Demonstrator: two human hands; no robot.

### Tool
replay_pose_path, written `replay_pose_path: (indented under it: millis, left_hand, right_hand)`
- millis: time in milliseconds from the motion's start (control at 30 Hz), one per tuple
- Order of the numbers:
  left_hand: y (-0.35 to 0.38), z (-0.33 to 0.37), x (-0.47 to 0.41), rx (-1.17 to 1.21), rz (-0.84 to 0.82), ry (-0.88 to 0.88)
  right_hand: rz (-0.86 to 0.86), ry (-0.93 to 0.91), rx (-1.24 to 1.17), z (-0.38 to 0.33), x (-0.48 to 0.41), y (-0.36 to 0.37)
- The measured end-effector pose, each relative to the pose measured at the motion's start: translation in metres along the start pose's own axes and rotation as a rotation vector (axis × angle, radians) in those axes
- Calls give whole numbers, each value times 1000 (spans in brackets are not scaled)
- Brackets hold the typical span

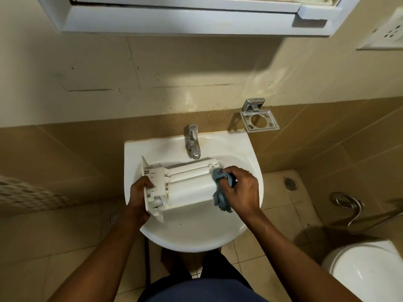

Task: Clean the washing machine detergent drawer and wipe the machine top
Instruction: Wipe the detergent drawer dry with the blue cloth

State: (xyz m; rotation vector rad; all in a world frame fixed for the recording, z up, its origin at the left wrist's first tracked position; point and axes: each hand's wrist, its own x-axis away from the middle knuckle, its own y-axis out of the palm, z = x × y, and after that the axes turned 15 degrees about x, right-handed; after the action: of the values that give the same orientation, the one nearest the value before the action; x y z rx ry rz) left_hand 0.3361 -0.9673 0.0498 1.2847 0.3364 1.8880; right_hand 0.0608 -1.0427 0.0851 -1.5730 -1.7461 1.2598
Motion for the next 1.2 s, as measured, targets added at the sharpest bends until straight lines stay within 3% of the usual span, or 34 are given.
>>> replay_pose_path:
  millis: [133, 267, 400, 533, 600, 700, 767, 867, 1033, 1200]
  left_hand:
    - [9, -8, 4, -11, -31, -13]
    - [22, -16, 7, -106, -104, 37]
    - [32, -26, 7, -172, -224, 127]
    - [25, -24, 14, -197, -231, 140]
    - [22, -21, 16, -226, -235, 130]
    - [21, -17, 18, -267, -249, 124]
    - [23, -17, 20, -299, -270, 120]
    - [33, -19, 23, -349, -334, 68]
    - [42, -16, 28, -363, -394, 7]
    - [34, -4, 30, -340, -355, 2]
  right_hand:
    - [63, 86, 135, 0, -17, 0]
    - [-165, -194, 204, -11, -14, 23]
    - [-202, -303, 12, -52, 5, 47]
    - [-250, -430, 93, -40, -4, 43]
    - [-250, -386, 150, -15, -11, 34]
    - [-243, -129, 207, 25, -20, 24]
    - [-358, -8, 167, 33, -24, 22]
    - [-487, -77, 95, 12, -30, 31]
    - [-481, 4, -173, -32, -39, 50]
    - [-558, 27, -161, -3, -33, 38]
